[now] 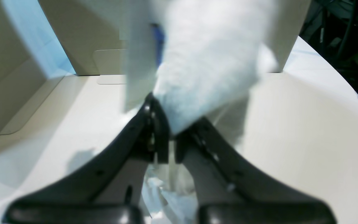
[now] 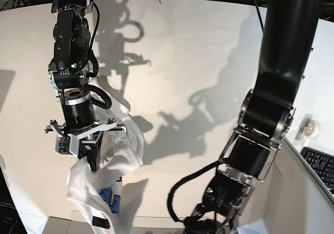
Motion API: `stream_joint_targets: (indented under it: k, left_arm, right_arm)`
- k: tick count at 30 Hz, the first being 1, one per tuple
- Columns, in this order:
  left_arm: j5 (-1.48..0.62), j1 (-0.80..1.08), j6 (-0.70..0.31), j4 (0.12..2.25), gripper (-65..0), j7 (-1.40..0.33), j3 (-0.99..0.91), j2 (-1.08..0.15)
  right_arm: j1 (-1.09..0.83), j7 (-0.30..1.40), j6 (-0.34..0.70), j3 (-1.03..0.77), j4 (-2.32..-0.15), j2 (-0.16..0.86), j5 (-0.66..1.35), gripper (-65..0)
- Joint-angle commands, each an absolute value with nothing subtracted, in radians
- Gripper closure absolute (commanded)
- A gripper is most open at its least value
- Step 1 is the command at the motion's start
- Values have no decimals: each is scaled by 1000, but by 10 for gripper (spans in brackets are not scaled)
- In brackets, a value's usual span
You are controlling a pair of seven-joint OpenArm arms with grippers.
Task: Layout the t-shirt on the table in an organized manner, then fold the t-shirt properly
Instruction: 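Grasp the hanging t-shirt with the right gripper beside the left gripper, then raise the t-shirt high with both grippers to let it hang open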
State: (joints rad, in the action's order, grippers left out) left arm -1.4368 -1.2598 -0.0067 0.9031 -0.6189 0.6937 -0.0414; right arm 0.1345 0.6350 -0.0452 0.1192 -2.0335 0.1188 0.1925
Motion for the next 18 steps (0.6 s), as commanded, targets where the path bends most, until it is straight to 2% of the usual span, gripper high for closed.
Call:
stream_joint_targets:
  k: [1, 7, 11, 18]
  left_arm:
    - [-1454, -1309, -18, 918, 0, -591, 682, -67]
    - [-1454, -1309, -18, 918, 0, -591, 682, -179]
    - [-1455, -1309, -18, 920, 0, -593, 680, -274]
    - [-1455, -1309, -18, 986, 0, -593, 687, -472]
  right_arm:
    - [168, 607, -42, 134, -2054, 120, 193, 0]
    - [229, 615, -42, 193, -2054, 93, 193, 0]
    - [311, 682, -42, 228, -2040, 24, 193, 0]
    - [444, 693, -42, 297, -1934, -102, 193, 0]
